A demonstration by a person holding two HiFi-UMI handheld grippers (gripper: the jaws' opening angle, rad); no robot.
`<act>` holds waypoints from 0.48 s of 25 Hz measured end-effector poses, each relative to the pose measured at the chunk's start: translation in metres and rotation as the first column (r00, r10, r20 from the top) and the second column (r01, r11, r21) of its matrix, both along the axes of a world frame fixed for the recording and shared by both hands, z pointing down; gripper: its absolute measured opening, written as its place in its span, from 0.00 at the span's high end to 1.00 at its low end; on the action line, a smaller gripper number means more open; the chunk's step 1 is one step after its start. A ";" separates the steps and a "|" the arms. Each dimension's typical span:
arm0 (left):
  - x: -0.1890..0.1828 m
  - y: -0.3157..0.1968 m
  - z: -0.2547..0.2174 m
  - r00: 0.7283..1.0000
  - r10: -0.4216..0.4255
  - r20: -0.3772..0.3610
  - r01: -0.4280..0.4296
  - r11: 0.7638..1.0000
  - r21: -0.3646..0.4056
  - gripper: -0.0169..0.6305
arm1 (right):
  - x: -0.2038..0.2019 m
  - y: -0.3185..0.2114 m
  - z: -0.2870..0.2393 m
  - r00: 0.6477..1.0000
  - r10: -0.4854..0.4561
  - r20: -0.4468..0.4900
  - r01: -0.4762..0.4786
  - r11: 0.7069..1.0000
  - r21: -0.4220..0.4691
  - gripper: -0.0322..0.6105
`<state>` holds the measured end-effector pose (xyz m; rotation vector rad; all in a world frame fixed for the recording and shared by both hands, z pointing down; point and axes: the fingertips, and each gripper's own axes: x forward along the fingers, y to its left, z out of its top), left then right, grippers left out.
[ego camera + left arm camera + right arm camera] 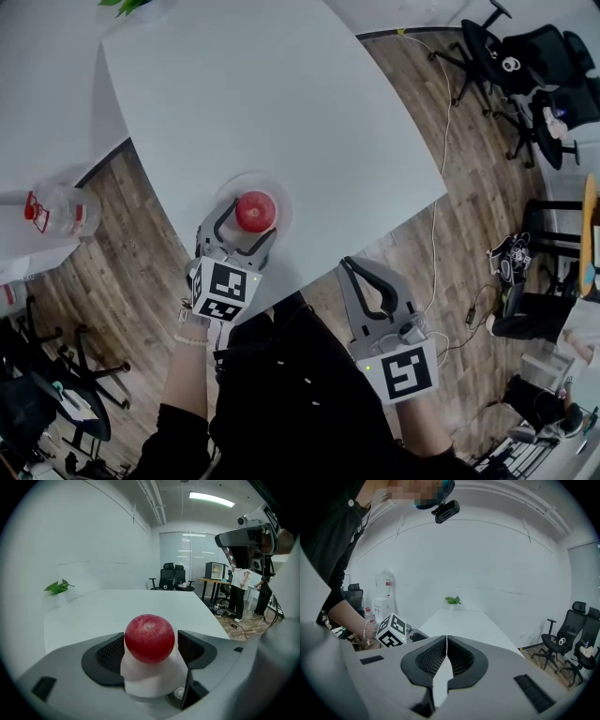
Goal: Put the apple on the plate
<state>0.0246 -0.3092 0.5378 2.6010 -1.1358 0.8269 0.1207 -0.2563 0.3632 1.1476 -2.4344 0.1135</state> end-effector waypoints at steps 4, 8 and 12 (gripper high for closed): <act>-0.004 0.003 -0.008 1.000 -0.006 -0.013 0.007 1.000 0.015 0.43 | -0.006 0.004 0.000 1.000 -0.003 0.003 0.003 1.000 0.001 0.88; -0.008 0.006 -0.024 0.999 -0.019 -0.033 0.020 0.999 0.036 0.43 | -0.010 0.009 -0.003 1.000 -0.008 0.005 0.008 1.000 0.007 0.88; -0.016 0.009 -0.039 0.997 -0.036 -0.061 0.040 0.998 0.056 0.43 | -0.018 0.014 -0.006 1.000 -0.015 0.009 0.015 1.000 0.024 0.88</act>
